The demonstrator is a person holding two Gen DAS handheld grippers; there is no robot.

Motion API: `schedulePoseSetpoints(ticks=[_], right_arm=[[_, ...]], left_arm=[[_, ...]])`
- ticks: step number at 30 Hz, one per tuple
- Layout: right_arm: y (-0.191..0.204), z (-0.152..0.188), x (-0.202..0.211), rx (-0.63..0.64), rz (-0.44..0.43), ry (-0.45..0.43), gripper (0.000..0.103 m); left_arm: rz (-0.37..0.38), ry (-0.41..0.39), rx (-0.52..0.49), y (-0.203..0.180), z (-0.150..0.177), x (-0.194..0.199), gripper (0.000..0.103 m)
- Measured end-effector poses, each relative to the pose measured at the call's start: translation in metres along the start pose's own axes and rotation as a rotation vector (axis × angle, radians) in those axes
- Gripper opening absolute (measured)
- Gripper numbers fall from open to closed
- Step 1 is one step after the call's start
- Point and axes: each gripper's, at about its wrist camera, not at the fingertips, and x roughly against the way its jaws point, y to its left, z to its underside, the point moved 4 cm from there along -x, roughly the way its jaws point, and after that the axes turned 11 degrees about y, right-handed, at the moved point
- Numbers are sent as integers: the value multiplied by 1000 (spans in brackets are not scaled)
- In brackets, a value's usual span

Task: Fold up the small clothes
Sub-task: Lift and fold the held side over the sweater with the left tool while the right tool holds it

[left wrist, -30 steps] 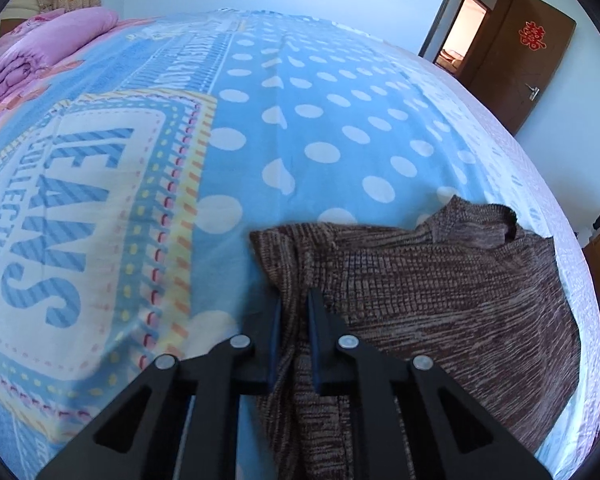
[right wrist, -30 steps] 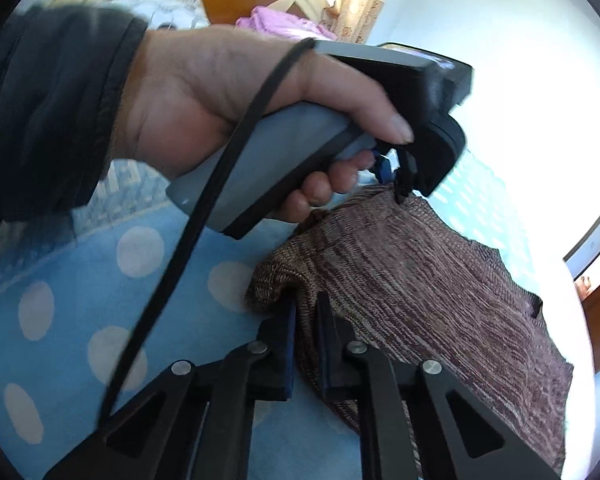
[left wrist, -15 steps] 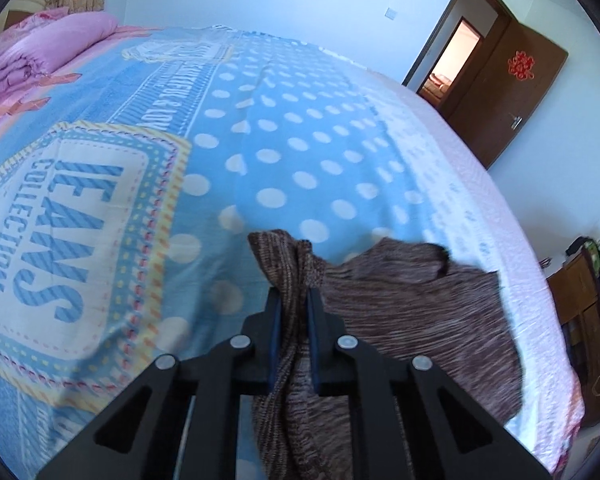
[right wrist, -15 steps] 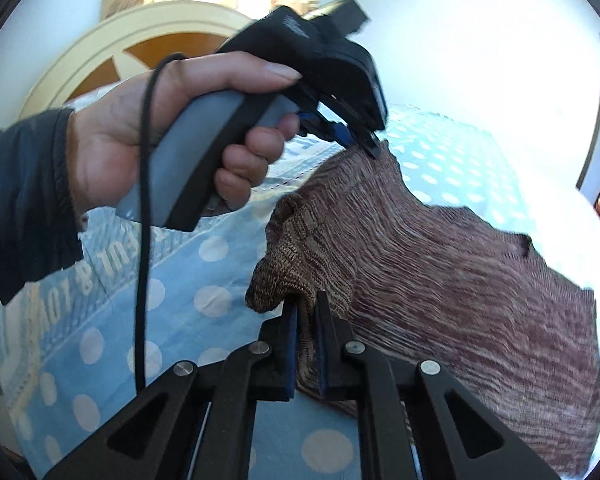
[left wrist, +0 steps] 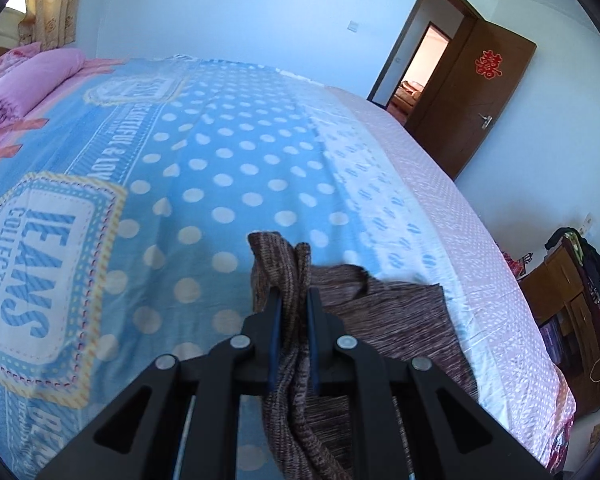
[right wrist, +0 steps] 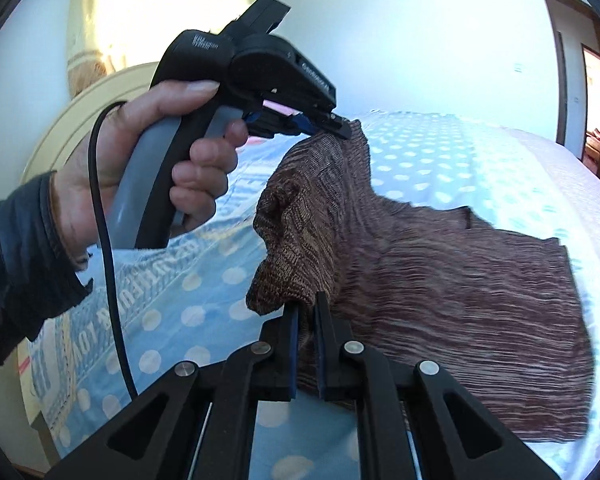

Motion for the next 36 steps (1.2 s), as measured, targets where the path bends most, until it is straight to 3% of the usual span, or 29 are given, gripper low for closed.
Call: schedulePoseSetpoints(ticks=[12,19,36], right_arm=[[-50,10,33,-94,11,7,5],[-82,21,54,-156,11,31,5],[-115,46,71,-302,-5,65,4]], left_arm=[[41,21,9,-48,-11,-23,12],[61,35,-42,-88,-9,-38,12],[94,87,-130,-156,-5,-76,12]])
